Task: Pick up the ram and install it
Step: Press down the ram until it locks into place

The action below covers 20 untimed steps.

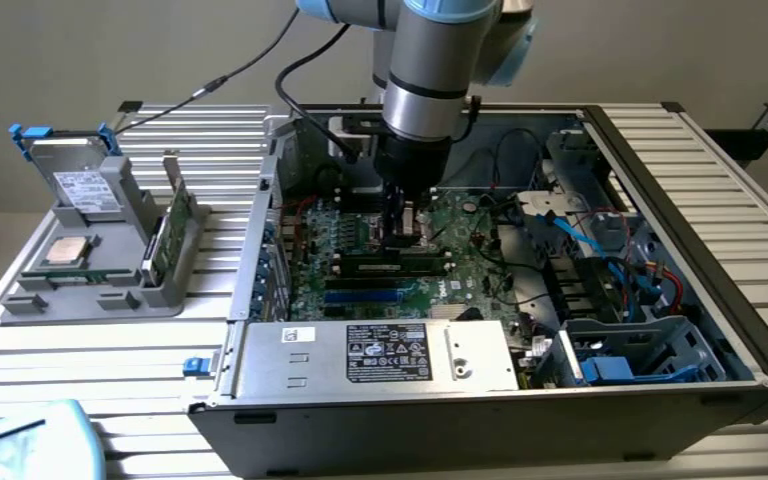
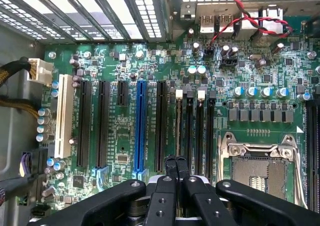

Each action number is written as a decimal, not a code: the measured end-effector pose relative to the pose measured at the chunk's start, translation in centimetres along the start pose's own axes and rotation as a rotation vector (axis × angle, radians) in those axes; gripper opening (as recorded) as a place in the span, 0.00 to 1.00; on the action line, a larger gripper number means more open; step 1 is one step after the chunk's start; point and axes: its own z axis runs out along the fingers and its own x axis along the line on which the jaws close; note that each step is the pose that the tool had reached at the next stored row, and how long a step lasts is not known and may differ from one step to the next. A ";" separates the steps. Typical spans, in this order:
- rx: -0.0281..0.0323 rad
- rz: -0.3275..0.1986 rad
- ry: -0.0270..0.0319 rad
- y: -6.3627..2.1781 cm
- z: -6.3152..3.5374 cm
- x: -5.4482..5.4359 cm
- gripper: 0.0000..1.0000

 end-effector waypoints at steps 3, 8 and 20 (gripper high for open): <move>-0.0002 0.000 0.0004 0.01 0.11 0.0 0.10; -0.0001 0.000 0.0007 -0.01 0.37 0.0 0.10; -0.0036 0.000 0.0006 -0.17 -1.18 0.1 0.10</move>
